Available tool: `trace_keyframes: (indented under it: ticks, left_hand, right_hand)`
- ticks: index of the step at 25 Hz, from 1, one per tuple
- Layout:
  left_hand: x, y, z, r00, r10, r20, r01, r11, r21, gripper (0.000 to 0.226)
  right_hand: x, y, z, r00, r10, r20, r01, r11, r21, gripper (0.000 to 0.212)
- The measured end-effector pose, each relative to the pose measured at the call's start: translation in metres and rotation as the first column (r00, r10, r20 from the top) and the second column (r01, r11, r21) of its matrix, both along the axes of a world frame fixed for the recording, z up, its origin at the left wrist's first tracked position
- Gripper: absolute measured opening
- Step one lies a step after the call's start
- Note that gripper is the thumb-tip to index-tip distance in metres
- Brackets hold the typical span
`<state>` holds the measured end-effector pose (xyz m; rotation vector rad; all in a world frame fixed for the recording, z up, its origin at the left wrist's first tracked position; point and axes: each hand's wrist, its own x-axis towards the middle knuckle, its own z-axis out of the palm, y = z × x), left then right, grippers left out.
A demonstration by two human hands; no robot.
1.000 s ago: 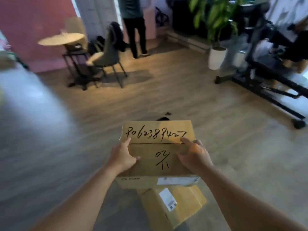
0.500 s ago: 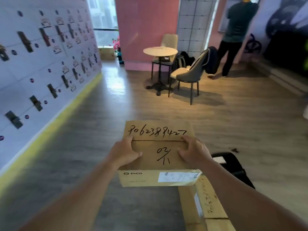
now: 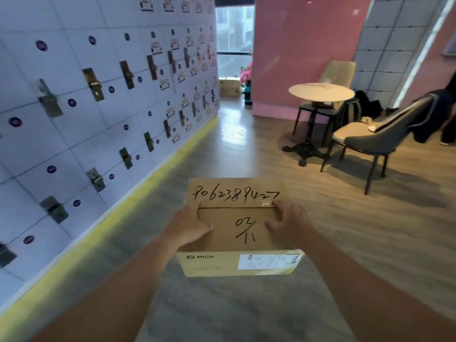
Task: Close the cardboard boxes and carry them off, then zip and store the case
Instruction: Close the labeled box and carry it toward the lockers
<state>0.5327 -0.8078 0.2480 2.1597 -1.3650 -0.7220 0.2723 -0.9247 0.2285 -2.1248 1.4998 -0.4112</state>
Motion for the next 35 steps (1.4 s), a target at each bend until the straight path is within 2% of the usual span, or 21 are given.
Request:
trace_keyframes:
  ticks: [5,11,16,20,25,30,35]
  left_hand:
    - [0.076,-0.115,0.02,0.996,0.091,-0.018,-0.092,0.995,-0.045,0.064]
    - [0.183,-0.264,0.004,0.982,0.18,0.056,-0.174,0.98,-0.097,0.056]
    - [0.277,-0.416,0.0,0.992,0.117,0.05,-0.11,0.987,-0.12,0.072]
    - [0.337,-0.538,0.002,0.992,0.086,0.093,-0.077,0.993,-0.093,0.078]
    - [0.406,-0.705,-0.006,0.985,0.029,0.172,-0.017,0.997,-0.07,0.074]
    - [0.466,-0.867,0.001,0.981,0.049,0.187,-0.038,0.997,-0.062,0.065]
    - [0.534,-1.008,0.012,0.981,0.042,0.192,-0.027,0.997,-0.076,0.054]
  right_hand:
    - [0.085,-0.135,0.018,0.994,0.107,-0.016,-0.108,0.994,-0.035,0.064]
    - [0.197,-0.294,0.014,0.986,0.142,-0.085,-0.149,0.986,-0.073,0.063]
    - [0.286,-0.436,0.02,0.997,0.078,-0.01,-0.079,0.994,-0.073,0.063]
    - [0.336,-0.545,0.021,0.999,0.039,-0.02,-0.041,0.997,-0.071,0.063]
    - [0.399,-0.703,0.004,0.999,0.025,-0.021,-0.027,0.997,-0.078,0.064]
    - [0.47,-0.871,0.0,0.998,0.036,0.047,-0.035,0.999,-0.011,0.051]
    - [0.539,-1.023,0.013,0.998,0.035,0.044,-0.035,0.999,0.006,0.041]
